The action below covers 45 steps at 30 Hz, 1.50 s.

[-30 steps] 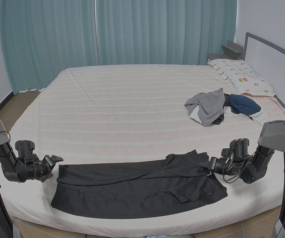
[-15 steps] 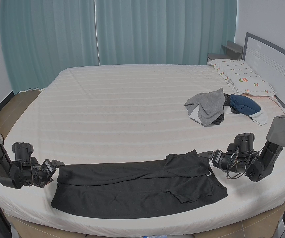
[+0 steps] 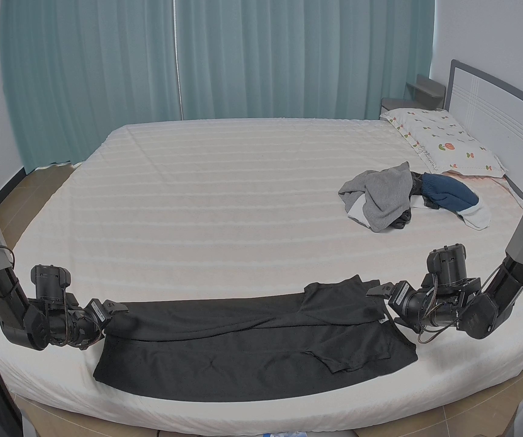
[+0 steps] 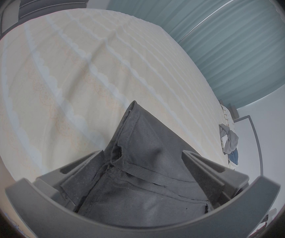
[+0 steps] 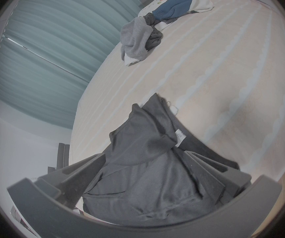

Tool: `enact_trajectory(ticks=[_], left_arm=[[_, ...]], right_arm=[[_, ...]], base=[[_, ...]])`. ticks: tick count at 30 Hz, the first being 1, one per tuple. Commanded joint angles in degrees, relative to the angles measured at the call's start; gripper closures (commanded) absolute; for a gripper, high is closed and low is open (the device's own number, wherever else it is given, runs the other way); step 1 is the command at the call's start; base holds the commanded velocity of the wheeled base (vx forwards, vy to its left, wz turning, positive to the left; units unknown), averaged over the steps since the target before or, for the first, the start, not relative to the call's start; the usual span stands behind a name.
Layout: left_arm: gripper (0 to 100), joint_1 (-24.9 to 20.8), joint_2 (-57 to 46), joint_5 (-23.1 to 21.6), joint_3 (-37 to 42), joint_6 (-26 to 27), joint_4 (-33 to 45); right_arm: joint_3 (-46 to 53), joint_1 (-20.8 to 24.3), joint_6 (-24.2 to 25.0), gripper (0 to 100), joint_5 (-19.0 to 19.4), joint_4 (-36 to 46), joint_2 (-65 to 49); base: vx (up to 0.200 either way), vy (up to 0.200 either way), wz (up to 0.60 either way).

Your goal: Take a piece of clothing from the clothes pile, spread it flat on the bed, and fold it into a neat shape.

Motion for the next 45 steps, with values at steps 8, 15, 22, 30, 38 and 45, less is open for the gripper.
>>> enact_trajectory(ticks=[8,15,22,30,38,45], left_arm=[[100,0.67,0.66,1.20,-0.88,0.39,0.27],[100,0.85,-0.13,3.40,-0.79,1.62,0.27],[100,1.37,-3.30,3.40,-0.79,1.53,0.00],[100,1.28,-3.56,2.96,-0.71,1.09,-0.35],[100,1.28,-3.56,2.78,-0.79,1.01,-0.35],[100,1.28,-3.56,2.78,-0.88,0.92,-0.35]], right_arm=[[-3.45,3.82,3.89,0,-2.52,6.61,-1.29],[-6.97,5.49,6.26,0,-2.60,12.68,-0.23],[-9.61,6.02,7.41,0,-5.59,14.00,3.37],[-14.00,7.42,11.71,0,-6.65,16.02,5.83],[-19.19,8.74,12.50,0,-7.44,18.13,9.96],[-22.79,8.30,12.68,0,-10.25,19.10,12.95]], base=[[0.000,0.000,0.00],[0.000,0.000,0.00],[0.000,0.000,0.00],[0.000,0.000,0.00],[0.000,0.000,0.00],[0.000,0.000,0.00]])
